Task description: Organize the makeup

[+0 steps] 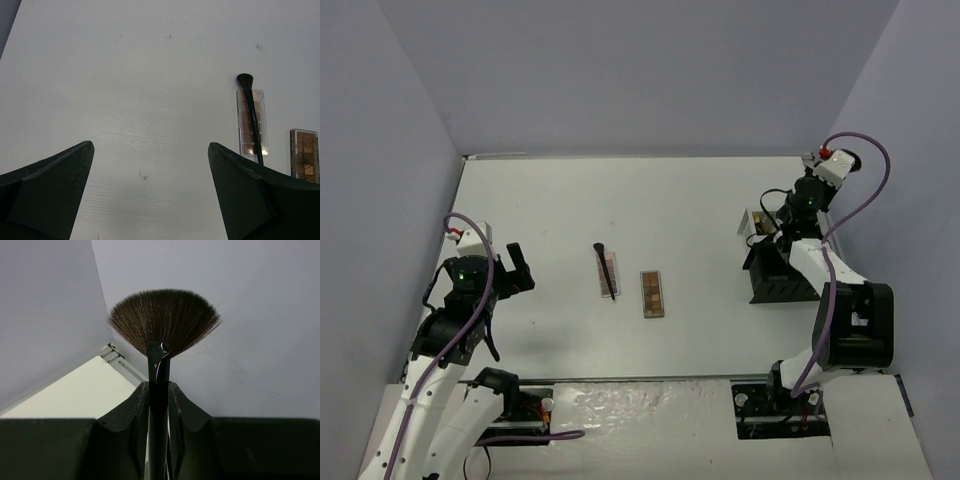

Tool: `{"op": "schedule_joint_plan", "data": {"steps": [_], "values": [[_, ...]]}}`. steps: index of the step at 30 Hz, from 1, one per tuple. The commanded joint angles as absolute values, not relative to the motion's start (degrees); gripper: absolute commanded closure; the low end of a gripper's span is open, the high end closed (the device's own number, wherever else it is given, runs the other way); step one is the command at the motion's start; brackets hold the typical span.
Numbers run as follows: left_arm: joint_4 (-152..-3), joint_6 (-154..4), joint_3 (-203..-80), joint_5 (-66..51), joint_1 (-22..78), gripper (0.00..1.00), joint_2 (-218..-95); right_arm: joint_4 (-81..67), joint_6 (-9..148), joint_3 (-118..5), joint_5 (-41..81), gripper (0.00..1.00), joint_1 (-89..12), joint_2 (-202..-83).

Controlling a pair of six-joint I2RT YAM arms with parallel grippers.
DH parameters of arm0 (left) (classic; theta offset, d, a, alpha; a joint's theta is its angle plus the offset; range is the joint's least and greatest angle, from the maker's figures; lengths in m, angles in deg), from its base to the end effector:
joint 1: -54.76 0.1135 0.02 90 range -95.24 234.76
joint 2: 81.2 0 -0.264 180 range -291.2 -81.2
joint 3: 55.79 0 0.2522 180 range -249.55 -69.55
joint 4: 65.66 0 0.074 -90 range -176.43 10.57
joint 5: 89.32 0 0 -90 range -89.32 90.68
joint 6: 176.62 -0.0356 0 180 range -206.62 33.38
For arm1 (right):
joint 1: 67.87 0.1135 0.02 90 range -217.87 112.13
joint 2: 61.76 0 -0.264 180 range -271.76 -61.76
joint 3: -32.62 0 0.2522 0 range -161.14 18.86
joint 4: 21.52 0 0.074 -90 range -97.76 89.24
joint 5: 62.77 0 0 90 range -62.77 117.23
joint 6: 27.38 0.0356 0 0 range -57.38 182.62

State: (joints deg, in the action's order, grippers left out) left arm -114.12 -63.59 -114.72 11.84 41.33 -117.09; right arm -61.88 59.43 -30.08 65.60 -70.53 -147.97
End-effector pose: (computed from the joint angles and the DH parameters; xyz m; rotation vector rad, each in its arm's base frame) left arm 0.1345 -0.0250 0.3202 -0.2915 1.9905 -0.2106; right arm 0.3300 -0.0375 0.3059 0.5716 1.2337 -0.5124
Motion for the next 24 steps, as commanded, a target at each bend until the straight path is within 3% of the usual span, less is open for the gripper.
{"op": "schedule_joint_plan", "data": {"steps": [1,12,24], "values": [[-112.33,-63.06,-116.52,11.98,41.88,0.03,-118.26,-75.66,54.45,-29.63,67.76,1.00,-70.60,-150.69],[-112.38,-63.06,-116.66,11.84,42.37,0.03,-118.73,-80.22,52.55,-26.99,67.80,0.99,-69.41,-154.98],[-112.23,-62.91,-116.51,11.43,42.37,0.03,-117.69,-74.29,55.15,-22.79,72.14,0.54,-61.57,-146.07]]}}
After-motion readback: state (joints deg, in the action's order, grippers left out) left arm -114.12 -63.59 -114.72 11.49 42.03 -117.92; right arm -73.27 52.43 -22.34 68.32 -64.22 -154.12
